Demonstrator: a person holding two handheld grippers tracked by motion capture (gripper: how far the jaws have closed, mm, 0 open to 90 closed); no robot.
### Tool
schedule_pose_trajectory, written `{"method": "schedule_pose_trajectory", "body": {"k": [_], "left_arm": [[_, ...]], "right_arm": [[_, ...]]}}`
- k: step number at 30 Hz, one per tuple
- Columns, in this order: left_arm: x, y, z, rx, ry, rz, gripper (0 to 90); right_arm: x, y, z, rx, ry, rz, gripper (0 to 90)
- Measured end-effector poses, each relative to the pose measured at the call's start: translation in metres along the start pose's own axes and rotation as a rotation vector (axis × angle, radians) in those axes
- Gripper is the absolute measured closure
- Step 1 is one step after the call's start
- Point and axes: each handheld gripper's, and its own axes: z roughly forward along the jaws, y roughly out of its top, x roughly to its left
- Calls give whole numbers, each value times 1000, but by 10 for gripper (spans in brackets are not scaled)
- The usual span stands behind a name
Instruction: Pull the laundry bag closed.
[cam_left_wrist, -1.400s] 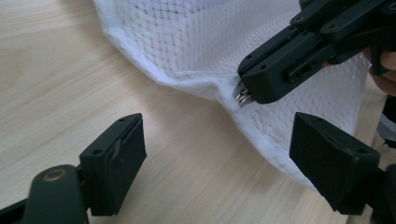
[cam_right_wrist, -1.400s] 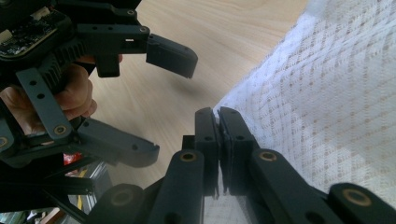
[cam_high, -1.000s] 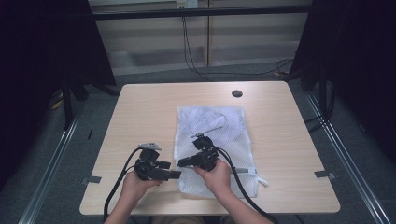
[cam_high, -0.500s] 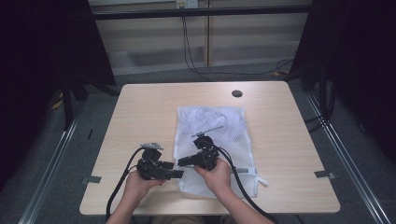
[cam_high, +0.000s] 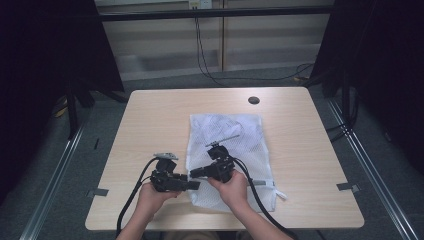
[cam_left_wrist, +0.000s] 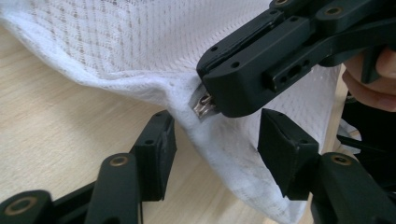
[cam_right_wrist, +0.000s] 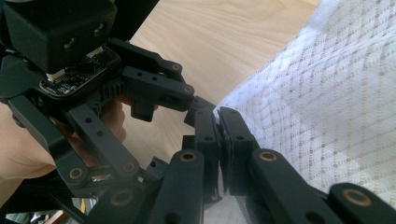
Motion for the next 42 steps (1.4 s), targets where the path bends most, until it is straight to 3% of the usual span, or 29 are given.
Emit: {"method": "schedule_pose_trajectory", "body": {"k": [6, 14, 22, 28, 36, 37, 42], "left_arm": [[0, 0, 3, 10, -8, 10, 557], [4, 0, 1, -26, -19, -23, 704], [6, -1, 2, -31, -38, -45, 693], [4, -1, 4, -17, -28, -35, 681], [3, -2, 8, -30, -35, -58, 663], [4, -1, 9, -28, -51, -58, 665], [4, -1, 8, -37, -52, -53, 736]], "right_arm": [[1, 0, -1, -5, 4, -6, 864], [1, 1, -4, -19, 4, -8, 864], [2, 1, -3, -17, 4, -8, 864], [2, 1, -3, -16, 3, -12, 864], [2, 1, -4, -19, 10, -6, 865], [2, 1, -5, -19, 15, -4, 864], [2, 2, -5, -26, 18, -5, 864]]}}
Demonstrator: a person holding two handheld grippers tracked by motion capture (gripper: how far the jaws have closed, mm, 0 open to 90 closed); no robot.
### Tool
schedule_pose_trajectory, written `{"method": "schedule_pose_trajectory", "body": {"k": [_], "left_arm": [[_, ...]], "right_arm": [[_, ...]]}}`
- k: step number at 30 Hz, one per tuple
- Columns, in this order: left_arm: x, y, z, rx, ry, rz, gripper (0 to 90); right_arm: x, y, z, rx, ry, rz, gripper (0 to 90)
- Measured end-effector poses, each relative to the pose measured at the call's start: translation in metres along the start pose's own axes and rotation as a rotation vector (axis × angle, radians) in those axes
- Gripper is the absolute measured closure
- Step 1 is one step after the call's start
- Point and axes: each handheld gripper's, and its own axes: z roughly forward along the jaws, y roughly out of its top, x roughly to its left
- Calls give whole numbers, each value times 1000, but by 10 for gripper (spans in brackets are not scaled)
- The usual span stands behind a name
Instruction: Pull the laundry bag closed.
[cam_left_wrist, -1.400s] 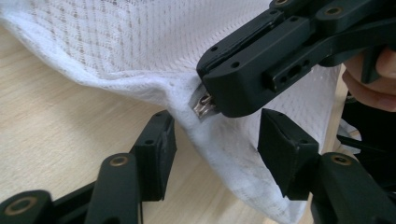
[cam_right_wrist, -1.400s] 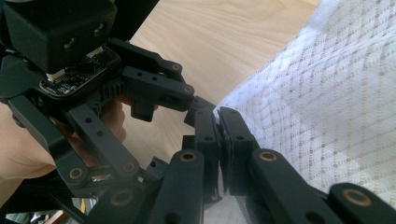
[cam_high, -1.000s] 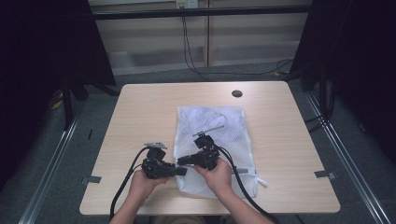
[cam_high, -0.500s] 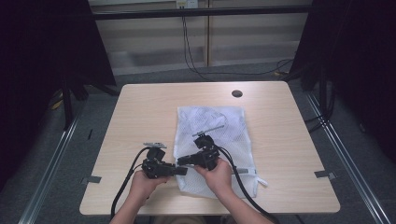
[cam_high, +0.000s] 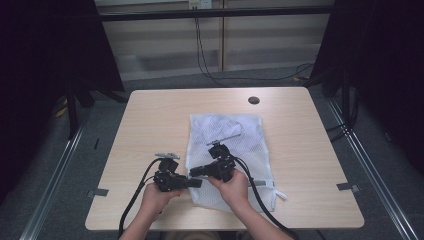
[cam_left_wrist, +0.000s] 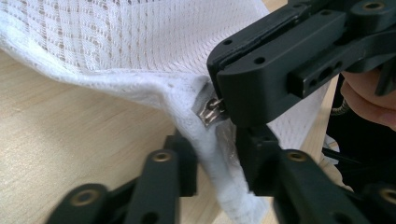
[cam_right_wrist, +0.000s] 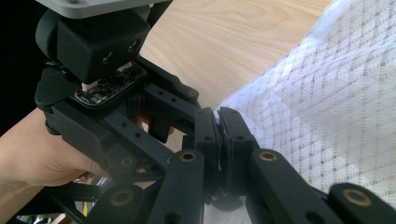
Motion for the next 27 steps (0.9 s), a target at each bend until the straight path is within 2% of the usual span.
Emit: {"method": "schedule_pose_trajectory", "body": {"k": [1, 4, 5, 6, 9, 13, 17, 18, 21, 27], "left_arm": [[0, 0, 0, 2, -17, -5, 807], [0, 0, -1, 1, -9, -12, 865], [-1, 0, -1, 0, -32, -53, 870], [1, 1, -1, 8, -21, -47, 873], [1, 1, -2, 17, -18, -71, 877], [1, 2, -5, 19, -7, -72, 879], [1, 2, -6, 20, -13, -77, 880], [0, 2, -6, 17, -11, -88, 881], [0, 3, -7, 22, 2, -71, 882], [-1, 3, -8, 15, 6, -83, 883]], "right_arm": [[0, 0, -1, -4, 4, -4, 864], [1, 0, -1, -3, 3, -6, 864], [1, 0, -1, -1, 3, -4, 864], [1, 0, -1, 0, 2, -3, 864], [1, 0, -1, 2, 2, -4, 864], [0, 0, -1, 4, 1, -8, 865], [0, 0, -2, 11, -4, -2, 865], [0, 0, -3, 14, -5, -6, 866], [-1, 0, -3, 16, -2, -2, 866], [-2, -2, -5, 13, -2, 11, 869]]}}
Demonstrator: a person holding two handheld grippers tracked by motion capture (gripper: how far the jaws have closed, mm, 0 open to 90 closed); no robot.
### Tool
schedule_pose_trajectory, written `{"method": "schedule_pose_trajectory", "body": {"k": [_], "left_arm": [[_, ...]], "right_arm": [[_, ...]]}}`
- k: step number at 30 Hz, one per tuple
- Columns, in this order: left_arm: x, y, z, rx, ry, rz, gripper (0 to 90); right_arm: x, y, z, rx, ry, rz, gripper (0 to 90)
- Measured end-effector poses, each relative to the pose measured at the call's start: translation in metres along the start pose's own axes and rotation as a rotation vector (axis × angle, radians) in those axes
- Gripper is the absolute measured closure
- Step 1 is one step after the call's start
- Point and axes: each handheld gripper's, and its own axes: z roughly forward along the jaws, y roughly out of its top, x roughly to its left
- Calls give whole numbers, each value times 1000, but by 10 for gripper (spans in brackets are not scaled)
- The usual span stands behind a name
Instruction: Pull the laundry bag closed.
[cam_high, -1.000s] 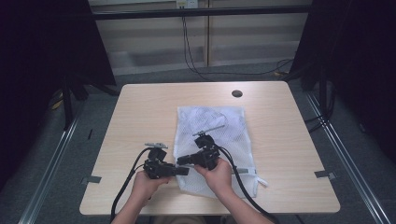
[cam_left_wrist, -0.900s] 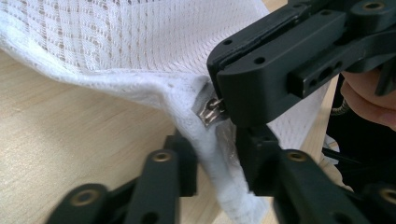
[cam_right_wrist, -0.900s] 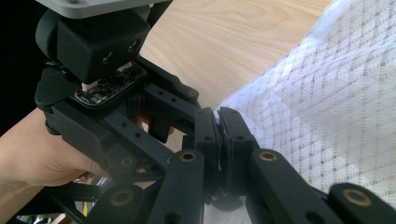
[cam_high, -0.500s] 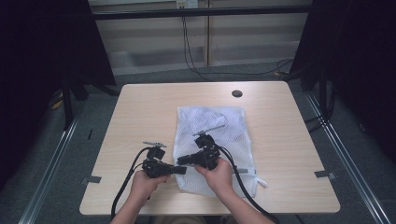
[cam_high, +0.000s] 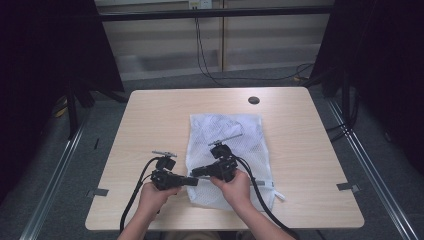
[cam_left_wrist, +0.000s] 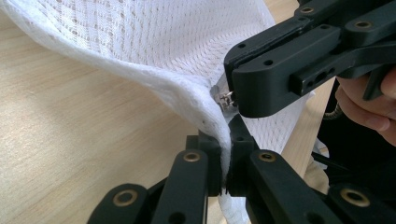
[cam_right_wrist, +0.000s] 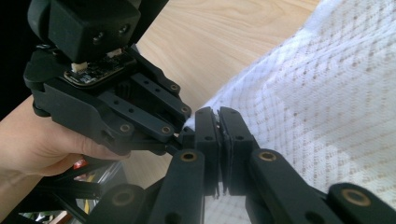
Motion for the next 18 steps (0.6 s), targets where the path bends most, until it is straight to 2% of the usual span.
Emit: {"method": "schedule_pose_trajectory", "body": {"k": [2, 4, 8, 14, 15, 18], "left_arm": [[0, 0, -1, -5, 9, 3, 882], [0, 0, -1, -11, -3, -5, 883], [0, 0, -1, -9, 10, 0, 882], [0, 0, -1, -15, -3, -9, 882], [0, 0, -1, -12, 4, 3, 882], [0, 0, -1, -12, 7, -2, 882]], "right_arm": [[-1, 0, -1, -1, -4, -3, 869], [-3, 0, -3, -3, -2, 1, 869], [-3, -1, -3, -2, -1, 9, 869], [-6, -1, -6, 5, -10, 4, 869], [-6, -1, -6, 7, -13, 3, 869], [-7, -2, -7, 10, -17, 2, 869]]}}
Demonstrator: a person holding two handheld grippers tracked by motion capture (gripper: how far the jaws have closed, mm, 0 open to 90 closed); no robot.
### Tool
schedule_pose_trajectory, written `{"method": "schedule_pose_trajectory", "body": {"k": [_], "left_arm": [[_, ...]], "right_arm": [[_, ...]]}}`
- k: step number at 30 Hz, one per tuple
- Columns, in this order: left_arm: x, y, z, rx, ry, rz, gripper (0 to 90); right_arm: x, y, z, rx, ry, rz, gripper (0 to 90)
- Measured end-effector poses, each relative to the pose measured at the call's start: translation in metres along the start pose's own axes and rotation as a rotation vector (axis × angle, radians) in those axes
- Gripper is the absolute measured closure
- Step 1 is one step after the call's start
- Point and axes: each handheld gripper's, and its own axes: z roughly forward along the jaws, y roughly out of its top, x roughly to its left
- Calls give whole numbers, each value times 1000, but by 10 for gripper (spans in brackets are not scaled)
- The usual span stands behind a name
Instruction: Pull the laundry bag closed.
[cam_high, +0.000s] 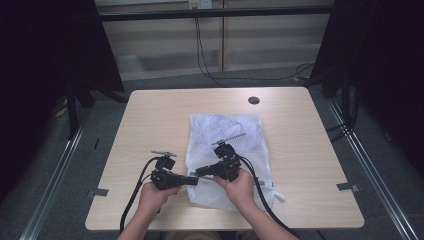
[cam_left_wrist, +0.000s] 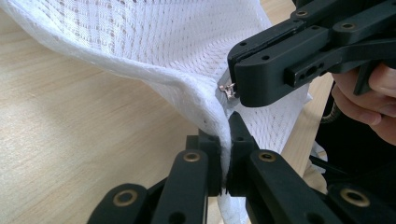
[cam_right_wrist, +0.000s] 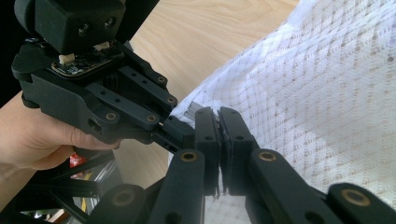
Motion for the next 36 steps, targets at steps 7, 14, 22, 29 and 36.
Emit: {"method": "schedule_pose_trajectory", "body": {"k": [7, 14, 22, 29, 36], "left_arm": [[1, 0, -1, -5, -10, 3, 882], [0, 0, -1, -1, 3, 7, 882], [0, 0, -1, -6, -3, -3, 883], [0, 0, -2, -10, -5, -7, 882], [1, 0, -6, -29, 0, -11, 883]], "right_arm": [[-1, 0, -2, 2, 7, 16, 869], [-3, -1, -3, 5, 9, 10, 869], [-4, -2, -4, 8, -2, 10, 870], [-7, -2, -8, 13, -15, 12, 870], [-11, -2, -11, 8, -14, 18, 869]]}}
